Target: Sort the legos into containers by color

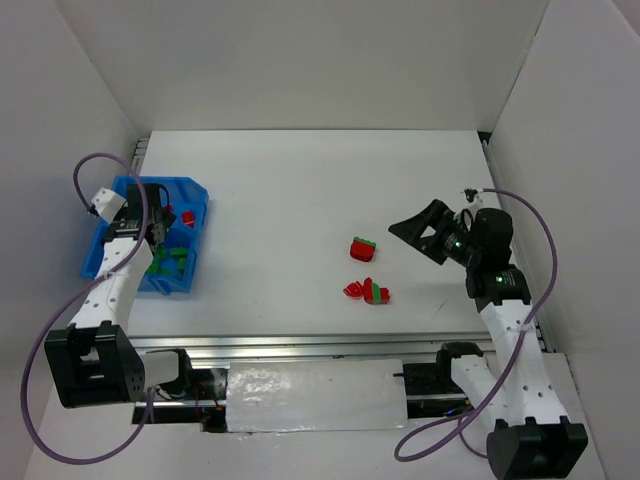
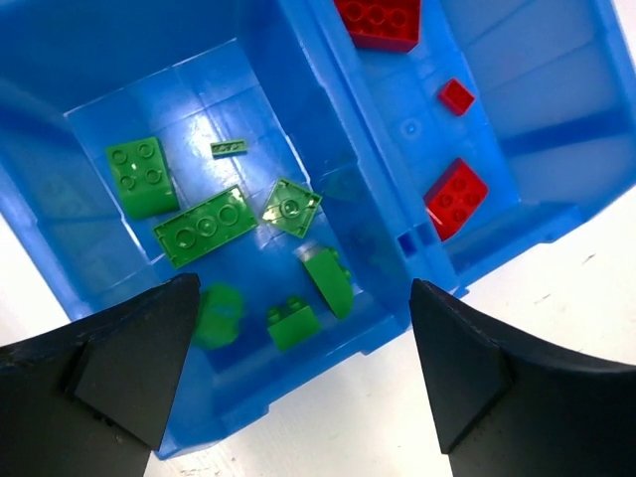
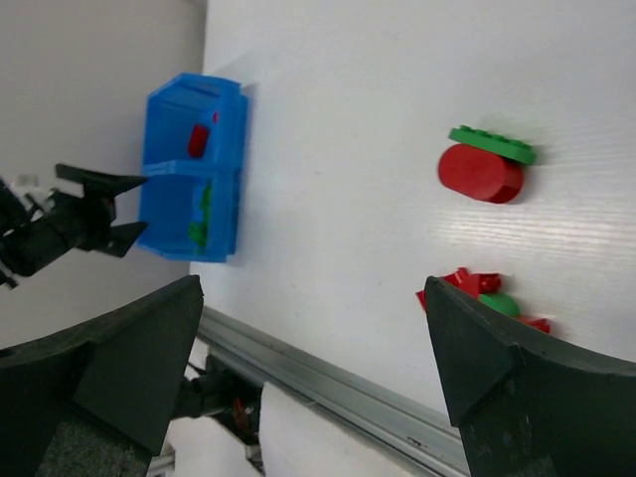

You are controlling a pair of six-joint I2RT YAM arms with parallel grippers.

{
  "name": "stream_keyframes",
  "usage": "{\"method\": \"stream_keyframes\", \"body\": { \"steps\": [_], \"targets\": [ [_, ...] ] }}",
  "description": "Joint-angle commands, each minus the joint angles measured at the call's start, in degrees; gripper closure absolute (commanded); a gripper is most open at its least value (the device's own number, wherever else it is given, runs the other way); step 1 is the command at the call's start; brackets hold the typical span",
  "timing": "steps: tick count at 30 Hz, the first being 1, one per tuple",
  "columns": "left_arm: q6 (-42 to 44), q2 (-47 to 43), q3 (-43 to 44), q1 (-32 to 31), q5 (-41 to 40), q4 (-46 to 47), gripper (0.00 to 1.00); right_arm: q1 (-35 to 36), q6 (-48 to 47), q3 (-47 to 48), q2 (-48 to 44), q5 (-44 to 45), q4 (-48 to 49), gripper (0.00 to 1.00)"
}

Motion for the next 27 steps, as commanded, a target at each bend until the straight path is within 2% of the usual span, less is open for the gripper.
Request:
{"method": "stream_keyframes", "body": {
  "steps": [1, 3, 7, 8, 10, 12, 13, 14, 17, 20, 27],
  "targets": [
    [-1.3, -1.5, 2.4, 0.3, -1.1, -2.0, 0.00, 3.2, -3.4, -0.3, 2.2, 7.6, -0.8, 0.00],
    [0.1, -3.6, 2.7, 0.2, 1.4, -1.1, 0.00, 5.6, -3.7, -0.8, 3.3, 15.1, -1.0, 0.00],
    [3.3, -8.6, 2.4, 0.1, 7.7, 1.5, 0.00, 16.6, -3.9, -0.7, 8.3, 31.0, -2.5, 0.00],
    [4.5, -9.7, 1.8, 0.0, 12.3, 2.5, 0.00, 20.3, -4.0, -0.6, 11.2, 32.8, -2.6, 0.01],
    [8.5, -11.5, 1.5, -1.9, 17.7, 5.8, 0.00, 22.8, -5.0, -0.2, 16.6, 37.1, -2.3, 0.00],
    [11.0, -11.5, 2.6, -7.3, 20.7, 5.2, 0.00, 24.9, -6.5, 1.8, 20.9, 38.9, -1.9, 0.00],
    [11.9, -11.3, 3.0, -10.8, 20.2, 5.2, 0.00, 25.3, -6.8, 2.5, 25.1, 39.4, -1.4, 0.00],
    [12.5, -10.9, 3.7, -17.1, 19.3, 4.8, 0.00, 25.7, -7.1, 3.4, 27.1, 40.1, -0.6, 0.00],
    [14.4, -9.4, 4.2, -26.3, 16.0, 3.1, 0.00, 26.5, -7.4, 8.5, 35.4, 43.8, -1.9, 0.00],
    [15.1, -9.3, 1.7, -29.9, 16.1, 4.1, 0.01, 27.2, -3.3, 12.5, 41.3, 47.1, -2.4, 0.00],
    [15.1, -10.1, -2.9, -30.8, 16.1, 5.4, 0.01, 32.1, 3.8, 17.8, 51.6, 52.3, -2.9, 0.00]
  ]
}}
